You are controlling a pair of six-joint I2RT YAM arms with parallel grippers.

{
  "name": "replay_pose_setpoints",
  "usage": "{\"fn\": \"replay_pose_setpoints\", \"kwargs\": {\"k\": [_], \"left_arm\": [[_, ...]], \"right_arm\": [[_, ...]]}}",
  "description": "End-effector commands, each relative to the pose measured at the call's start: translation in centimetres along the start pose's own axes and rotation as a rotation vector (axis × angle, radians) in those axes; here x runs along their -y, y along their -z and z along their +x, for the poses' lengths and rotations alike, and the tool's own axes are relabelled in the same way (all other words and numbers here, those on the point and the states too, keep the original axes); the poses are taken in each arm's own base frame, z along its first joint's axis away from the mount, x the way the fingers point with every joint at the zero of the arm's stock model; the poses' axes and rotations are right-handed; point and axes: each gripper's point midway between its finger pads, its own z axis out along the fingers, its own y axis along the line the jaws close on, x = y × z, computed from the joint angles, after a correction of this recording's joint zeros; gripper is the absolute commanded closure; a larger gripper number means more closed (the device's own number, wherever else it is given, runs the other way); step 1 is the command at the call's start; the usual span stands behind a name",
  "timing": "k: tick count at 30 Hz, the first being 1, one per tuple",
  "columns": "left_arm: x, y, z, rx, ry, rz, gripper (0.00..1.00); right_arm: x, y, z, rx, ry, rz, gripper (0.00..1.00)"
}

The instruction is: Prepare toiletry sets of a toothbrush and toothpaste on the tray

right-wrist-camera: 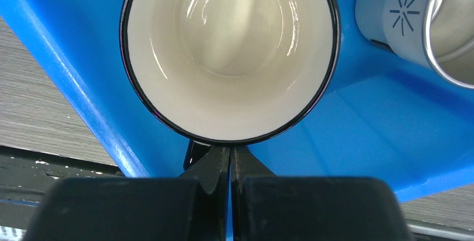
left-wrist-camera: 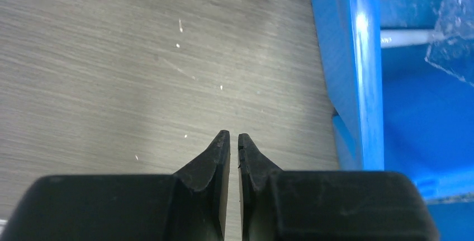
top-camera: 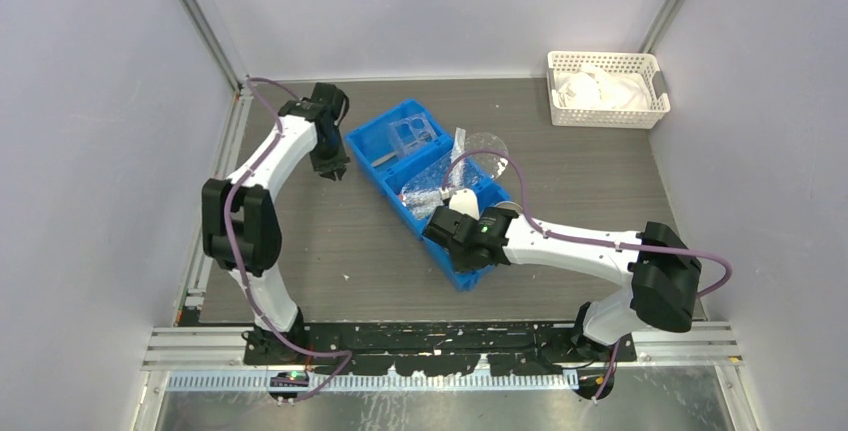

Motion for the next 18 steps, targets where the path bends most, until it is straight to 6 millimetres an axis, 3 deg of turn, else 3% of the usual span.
{"fn": "replay_pose_setpoints", "kwargs": {"k": [1,6,11,18], "left_arm": [[0.2,-2.2,-3.3,0.058,0.047,-0.059,0.89],[2.6,-3.8,-7.5,0.063,0.041,-0.039,0.94],[5.7,-4.8,-10.1,0.074,0.045,0.041,0.96],[11.2,-6.0,-10.9,0.05,-0.004,0.185,0.93]], "right_arm": [[-1.8,-0.8,1.8,-0.059,0.001,-0.066,0.99],[-3.4,-0.6,2.1,-0.063,0.04,-0.093,0.99],[-5.9,-0.4,1.8,-0.058,0.101,-0.123,0.99],[-10.5,-0.9,-0.2,-0.05,0.197,-0.194,0.99]]}}
